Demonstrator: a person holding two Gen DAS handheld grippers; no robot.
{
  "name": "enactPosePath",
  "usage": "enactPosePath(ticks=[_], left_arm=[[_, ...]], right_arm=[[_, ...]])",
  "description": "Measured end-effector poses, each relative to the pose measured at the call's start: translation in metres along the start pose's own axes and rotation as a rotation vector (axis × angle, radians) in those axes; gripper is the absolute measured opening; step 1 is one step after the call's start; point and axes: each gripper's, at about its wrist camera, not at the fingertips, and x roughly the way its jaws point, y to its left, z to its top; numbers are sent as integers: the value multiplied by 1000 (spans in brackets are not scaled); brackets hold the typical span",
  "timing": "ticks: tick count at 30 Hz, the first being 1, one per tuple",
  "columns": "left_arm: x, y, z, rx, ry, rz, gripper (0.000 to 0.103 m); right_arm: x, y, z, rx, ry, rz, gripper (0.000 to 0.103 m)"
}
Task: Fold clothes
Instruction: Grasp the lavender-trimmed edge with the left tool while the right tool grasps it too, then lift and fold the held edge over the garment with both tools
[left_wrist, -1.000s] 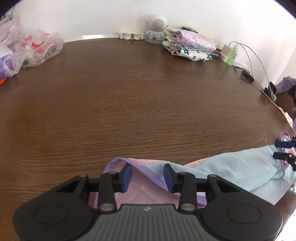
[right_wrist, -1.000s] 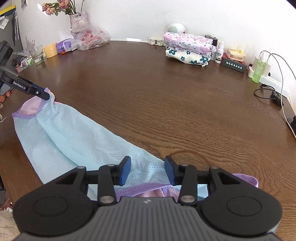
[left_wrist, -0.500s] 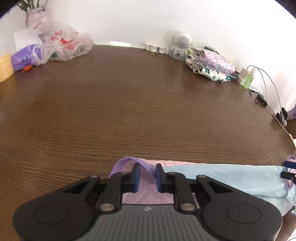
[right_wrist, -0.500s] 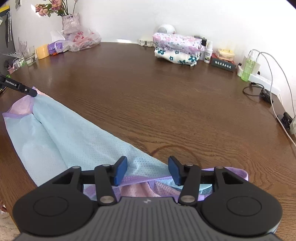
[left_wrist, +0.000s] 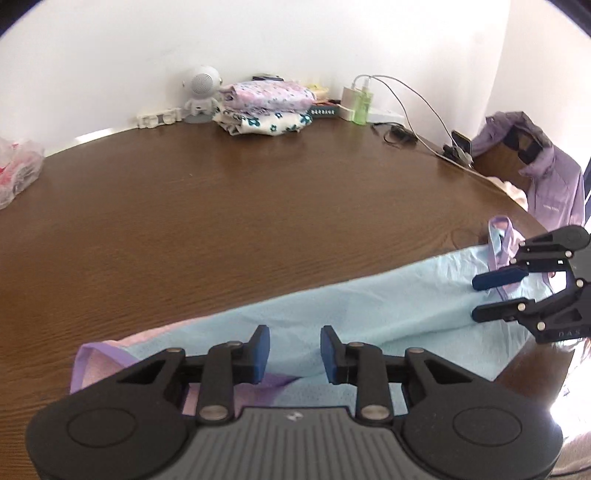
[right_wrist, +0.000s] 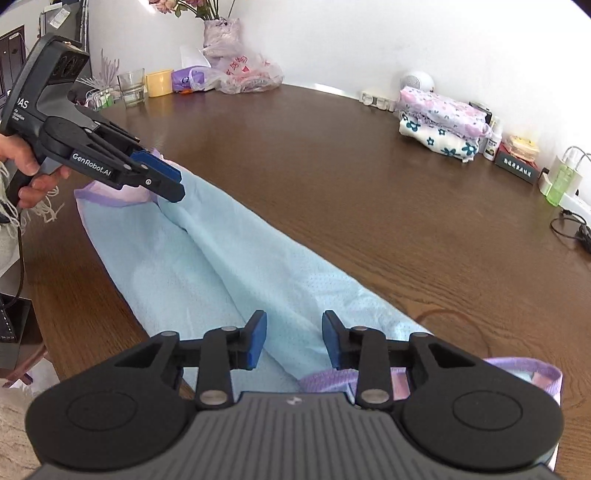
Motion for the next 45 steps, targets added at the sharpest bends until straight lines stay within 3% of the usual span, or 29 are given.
enactPosePath(ticks=[5, 7, 10, 13, 16, 20, 22, 24, 27, 28, 31, 38, 45], left_arm=[[0, 8, -8, -67, -12, 27, 29], [-7, 1, -4, -47, -41, 39, 29], [-16, -22, 6, 42, -80, 37, 34], [-10, -55, 18, 125, -89, -31, 34], [2, -89, 29, 189, -82, -117, 33], [28, -128, 40, 240, -44, -204, 27], [40, -143, 43, 256, -12, -239, 20], [49, -154, 45, 267, 14, -252, 20], [61, -164, 44, 286, 65, -255, 14], [64, -167, 44, 292, 83, -254, 12], [68, -164, 40, 258, 104, -253, 12], [62, -163, 34, 254, 92, -216, 13], [60, -169, 34, 264, 84, -178, 13]], right_arm=[[-11, -6, -13, 58, -48, 14, 37], [-27, -18, -12, 98, -85, 22, 38], [-61, -48, -10, 152, -138, -37, 43], [-79, -97, -13, 181, -84, -183, 43], [-74, -149, -17, 237, 20, -205, 43], [-49, -198, -18, 319, 136, -85, 42], [-33, -212, -15, 333, 190, -35, 42], [-19, -221, -12, 347, 236, 23, 41], [-5, -232, -12, 399, 272, 98, 16], [-5, -231, -12, 397, 266, 99, 8], [-19, -219, -13, 333, 192, 72, 5], [-87, -124, -42, -130, -16, -149, 4], [-88, -91, -84, -210, 51, -192, 4]])
